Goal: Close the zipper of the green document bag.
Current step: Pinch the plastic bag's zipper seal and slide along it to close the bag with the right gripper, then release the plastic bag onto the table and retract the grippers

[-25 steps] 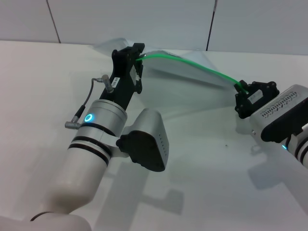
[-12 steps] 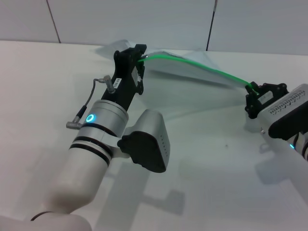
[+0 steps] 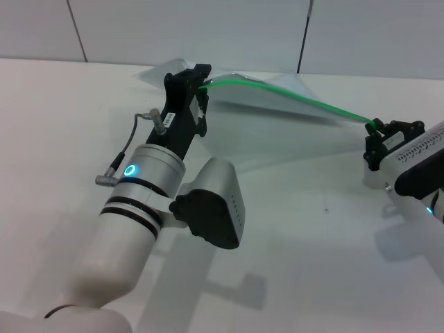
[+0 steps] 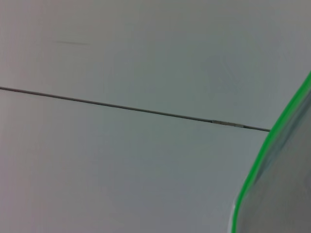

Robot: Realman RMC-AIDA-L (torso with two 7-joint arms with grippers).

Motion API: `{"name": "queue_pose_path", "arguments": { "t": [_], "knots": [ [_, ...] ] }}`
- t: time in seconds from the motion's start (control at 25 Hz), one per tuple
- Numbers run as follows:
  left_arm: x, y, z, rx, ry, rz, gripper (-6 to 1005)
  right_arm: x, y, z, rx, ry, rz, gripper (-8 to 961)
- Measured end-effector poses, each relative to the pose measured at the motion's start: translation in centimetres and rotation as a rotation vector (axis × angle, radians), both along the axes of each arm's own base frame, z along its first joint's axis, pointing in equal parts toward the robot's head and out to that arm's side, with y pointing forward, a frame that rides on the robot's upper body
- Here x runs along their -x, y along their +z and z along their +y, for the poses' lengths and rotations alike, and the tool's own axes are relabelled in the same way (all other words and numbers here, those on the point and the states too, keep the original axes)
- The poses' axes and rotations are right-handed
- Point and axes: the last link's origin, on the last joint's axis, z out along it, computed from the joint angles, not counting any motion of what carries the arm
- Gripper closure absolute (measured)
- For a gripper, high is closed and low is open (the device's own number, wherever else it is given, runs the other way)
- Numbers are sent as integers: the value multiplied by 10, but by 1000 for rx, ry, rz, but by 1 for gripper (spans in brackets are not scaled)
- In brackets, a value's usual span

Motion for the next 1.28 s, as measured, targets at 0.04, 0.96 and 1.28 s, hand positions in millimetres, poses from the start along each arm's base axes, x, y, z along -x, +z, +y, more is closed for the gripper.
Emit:
{"name": "queue_pose_path", "arguments": {
  "t": [0.04,0.96,1.28],
  "knots": [
    [0,0,0,0,0,0,867,0,0,0,0,0,0,835],
    [-4,0,-1,5,-22,-50,819,3,0,1,-21,-18,35,821],
    [-5,1,-1,4,-31,-58,648,1,3,1,-54,-36,62,338]
  ]
}}
